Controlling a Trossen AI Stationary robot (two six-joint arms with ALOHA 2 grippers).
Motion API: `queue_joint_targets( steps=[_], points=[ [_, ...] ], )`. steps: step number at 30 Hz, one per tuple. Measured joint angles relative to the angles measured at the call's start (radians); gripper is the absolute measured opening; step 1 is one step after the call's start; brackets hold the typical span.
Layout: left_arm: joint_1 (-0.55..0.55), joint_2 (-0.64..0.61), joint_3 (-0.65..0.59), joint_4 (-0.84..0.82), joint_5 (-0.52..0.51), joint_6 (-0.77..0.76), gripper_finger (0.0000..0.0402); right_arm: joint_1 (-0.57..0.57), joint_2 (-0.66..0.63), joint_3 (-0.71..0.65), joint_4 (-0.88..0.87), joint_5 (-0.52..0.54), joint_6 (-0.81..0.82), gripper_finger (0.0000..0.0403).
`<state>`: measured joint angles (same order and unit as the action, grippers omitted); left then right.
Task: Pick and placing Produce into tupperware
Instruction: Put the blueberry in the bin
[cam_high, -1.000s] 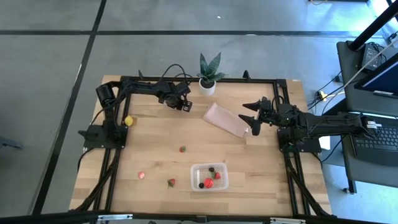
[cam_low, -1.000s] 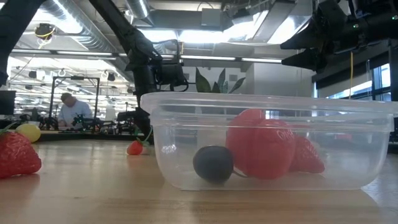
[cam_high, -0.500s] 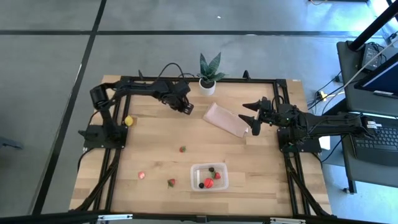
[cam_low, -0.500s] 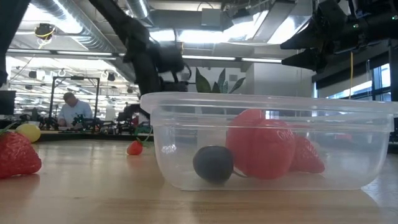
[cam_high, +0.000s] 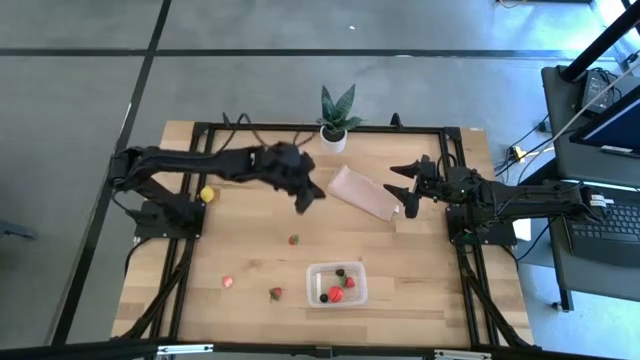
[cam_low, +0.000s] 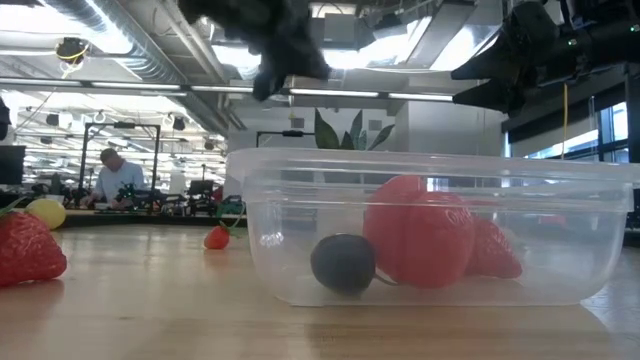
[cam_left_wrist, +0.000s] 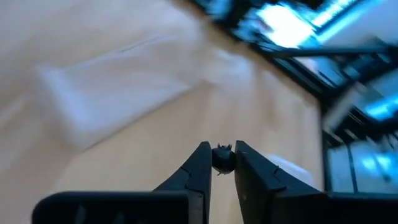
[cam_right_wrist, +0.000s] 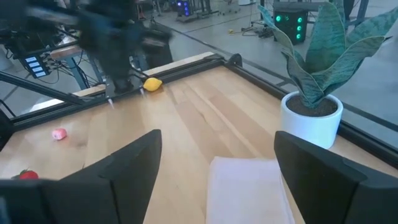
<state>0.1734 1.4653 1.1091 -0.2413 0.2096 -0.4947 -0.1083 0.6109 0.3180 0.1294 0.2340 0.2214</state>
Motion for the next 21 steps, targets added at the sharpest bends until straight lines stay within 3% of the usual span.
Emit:
queue_joint_targets(
  steps=[8, 17, 21],
  points=[
    [-0.289, 0.059, 0.000, 0.151, -0.120, 0.086, 0.0053, 0.000, 0.000, 0.000, -0.002, 0.000, -0.014, 0.0312],
    [-0.464, 0.197, 0.000, 0.323, -0.140, 0.072, 0.0046, 0.000, 0.007, 0.000, -0.097, 0.001, -0.071, 0.0312],
    [-0.524, 0.263, 0.000, 0.322, -0.192, 0.019, 0.0053, 0.000, 0.020, 0.000, -0.131, 0.000, -0.010, 0.0312]
  ],
)
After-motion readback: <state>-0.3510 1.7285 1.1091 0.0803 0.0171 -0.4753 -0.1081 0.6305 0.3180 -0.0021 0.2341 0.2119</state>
